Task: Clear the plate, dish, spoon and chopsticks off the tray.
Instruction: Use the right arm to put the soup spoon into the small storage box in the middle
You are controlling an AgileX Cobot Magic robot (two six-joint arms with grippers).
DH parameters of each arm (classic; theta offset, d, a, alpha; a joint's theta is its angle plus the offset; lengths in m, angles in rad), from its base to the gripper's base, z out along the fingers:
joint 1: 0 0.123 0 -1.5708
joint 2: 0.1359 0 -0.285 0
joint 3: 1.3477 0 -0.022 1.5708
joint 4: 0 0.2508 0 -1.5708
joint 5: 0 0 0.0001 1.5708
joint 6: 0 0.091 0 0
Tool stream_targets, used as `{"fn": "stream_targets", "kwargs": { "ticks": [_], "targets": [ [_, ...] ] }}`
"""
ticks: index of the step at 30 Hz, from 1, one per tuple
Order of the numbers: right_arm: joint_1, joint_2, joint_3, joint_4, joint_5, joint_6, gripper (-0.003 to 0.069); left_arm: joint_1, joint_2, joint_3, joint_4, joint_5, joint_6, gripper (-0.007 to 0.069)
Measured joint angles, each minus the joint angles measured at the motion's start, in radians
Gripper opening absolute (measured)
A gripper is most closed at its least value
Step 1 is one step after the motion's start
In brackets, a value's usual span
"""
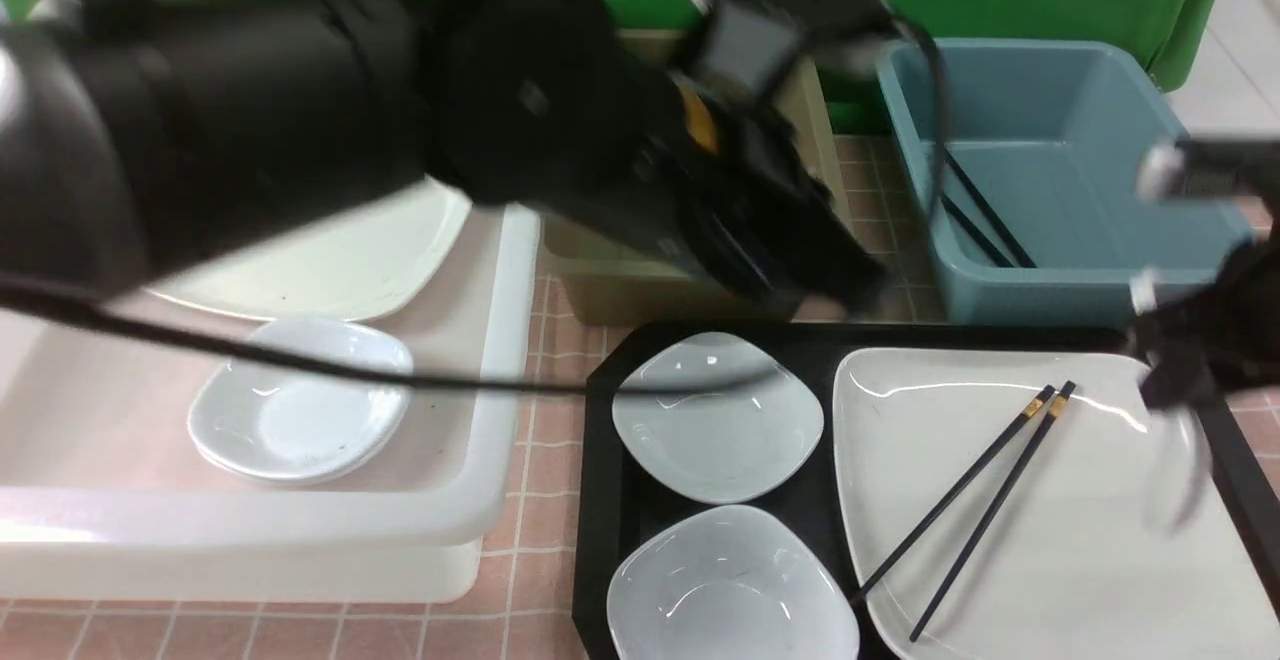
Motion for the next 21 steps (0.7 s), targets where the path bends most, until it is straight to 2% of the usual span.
{"fn": "stream_targets", "kwargs": {
  "ticks": [3, 6, 8, 13, 18, 21],
  "targets": [
    [0.033, 0.024, -0.140, 0.169, -0.008, -0.076, 0.0115, 0.102, -0.038, -0.008, 0.000, -0.003, 0.000, -0.0003],
    [0.092, 0.090, -0.280, 0.229, -0.034, -0.097, 0.0115, 0.187, -0.058, -0.008, 0.000, -0.003, -0.012, -0.0003],
    [0.143, 0.179, -0.413, 0.247, -0.056, -0.106, 0.0115, 0.246, -0.063, -0.008, -0.004, -0.002, -0.018, -0.0003],
    [0.225, 0.424, -0.717, 0.257, -0.107, -0.058, 0.0115, 0.318, -0.063, -0.008, -0.008, 0.026, -0.020, -0.0003],
    [0.249, 0.634, -0.932, 0.257, -0.111, -0.021, 0.0115, 0.323, -0.063, -0.008, -0.008, 0.029, -0.020, -0.0003],
    [0.256, 0.721, -0.982, 0.256, -0.115, 0.031, 0.0129, 0.323, -0.063, -0.008, -0.025, 0.031, -0.020, -0.0003]
  ]
}}
